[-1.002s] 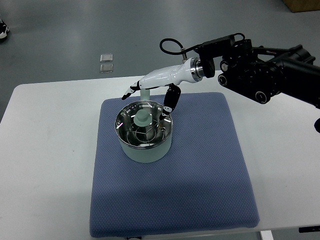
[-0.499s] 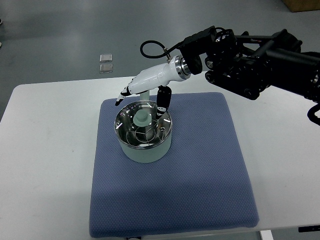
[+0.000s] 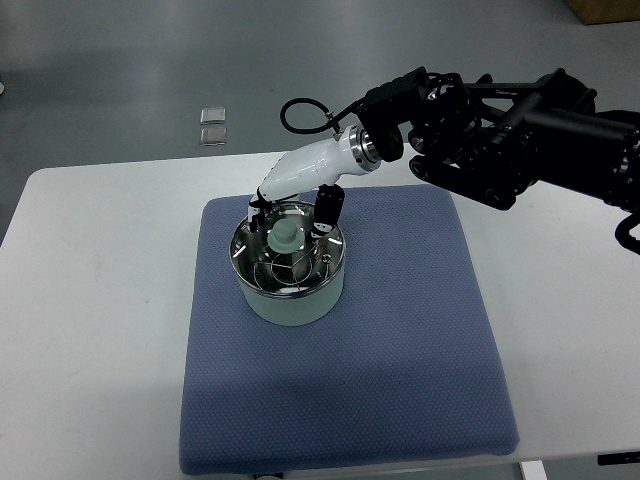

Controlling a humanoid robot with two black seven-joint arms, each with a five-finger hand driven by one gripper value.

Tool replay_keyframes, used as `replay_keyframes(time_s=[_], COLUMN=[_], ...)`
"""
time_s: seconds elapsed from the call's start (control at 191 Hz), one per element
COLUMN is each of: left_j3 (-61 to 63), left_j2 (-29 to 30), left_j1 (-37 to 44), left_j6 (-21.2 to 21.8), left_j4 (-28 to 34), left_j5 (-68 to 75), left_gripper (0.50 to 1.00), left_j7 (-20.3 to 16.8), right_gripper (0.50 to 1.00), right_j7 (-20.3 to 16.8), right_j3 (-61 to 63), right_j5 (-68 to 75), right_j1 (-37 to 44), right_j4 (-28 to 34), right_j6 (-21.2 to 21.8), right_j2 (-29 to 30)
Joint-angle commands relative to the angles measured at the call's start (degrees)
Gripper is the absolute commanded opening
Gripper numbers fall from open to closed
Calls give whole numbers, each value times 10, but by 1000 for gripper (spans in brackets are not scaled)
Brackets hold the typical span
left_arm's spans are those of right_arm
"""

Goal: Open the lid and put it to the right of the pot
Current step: 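Lower the right hand and close its fingers around the green knob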

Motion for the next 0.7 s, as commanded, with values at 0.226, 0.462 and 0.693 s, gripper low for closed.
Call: replay_keyframes(time_s=[0.226,0.462,0.693], left_j3=[0,0,0], left_j2=[0,0,0], left_j1=[0,0,0], left_j6=[0,0,0], left_j4=[0,0,0], left_j5=[0,0,0], left_gripper=[1000,1000,1000], left_j7=[0,0,0], right_gripper=[676,652,564], right_j7=[0,0,0], right_j3=[-1,-1,-1], right_j5=[1,1,1], right_j1=[0,-6,-14], right_j4=[0,0,0], right_j6=[-6,-10,-22], right_j2=[1,0,0])
